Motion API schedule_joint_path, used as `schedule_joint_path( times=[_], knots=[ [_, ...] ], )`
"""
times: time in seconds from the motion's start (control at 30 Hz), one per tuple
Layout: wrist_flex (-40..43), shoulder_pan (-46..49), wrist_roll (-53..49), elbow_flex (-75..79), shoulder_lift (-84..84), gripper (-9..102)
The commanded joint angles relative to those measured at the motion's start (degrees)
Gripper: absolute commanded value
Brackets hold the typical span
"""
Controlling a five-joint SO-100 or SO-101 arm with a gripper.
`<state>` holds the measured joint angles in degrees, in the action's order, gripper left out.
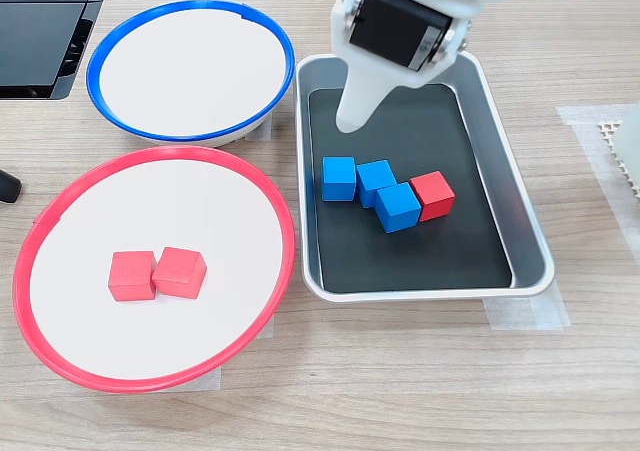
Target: Move six blocks tray to matching dishes
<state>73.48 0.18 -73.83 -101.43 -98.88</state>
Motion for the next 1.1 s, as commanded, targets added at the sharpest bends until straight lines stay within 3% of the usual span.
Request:
schedule_joint_path(
  times=[0.0, 0.27, 0.73, 0.8, 0.83, 0.93, 1.07],
  knots=[
    [-2.11, 2.02, -10.02, -0.88, -0.62, 17],
    [-10.28, 5.71, -23.38, -5.71, 6.15, 21],
    [-19.60, 2.29, -20.48, -9.23, 10.90, 19],
    [-19.60, 1.76, -20.65, -9.58, 10.90, 13],
    [-19.60, 1.41, -20.39, -9.67, 10.81, 1],
    [-18.19, 1.14, -19.16, -9.76, 9.49, 0],
    [-3.96, 0.70, -18.11, -6.06, 1.14, 0]
  ],
)
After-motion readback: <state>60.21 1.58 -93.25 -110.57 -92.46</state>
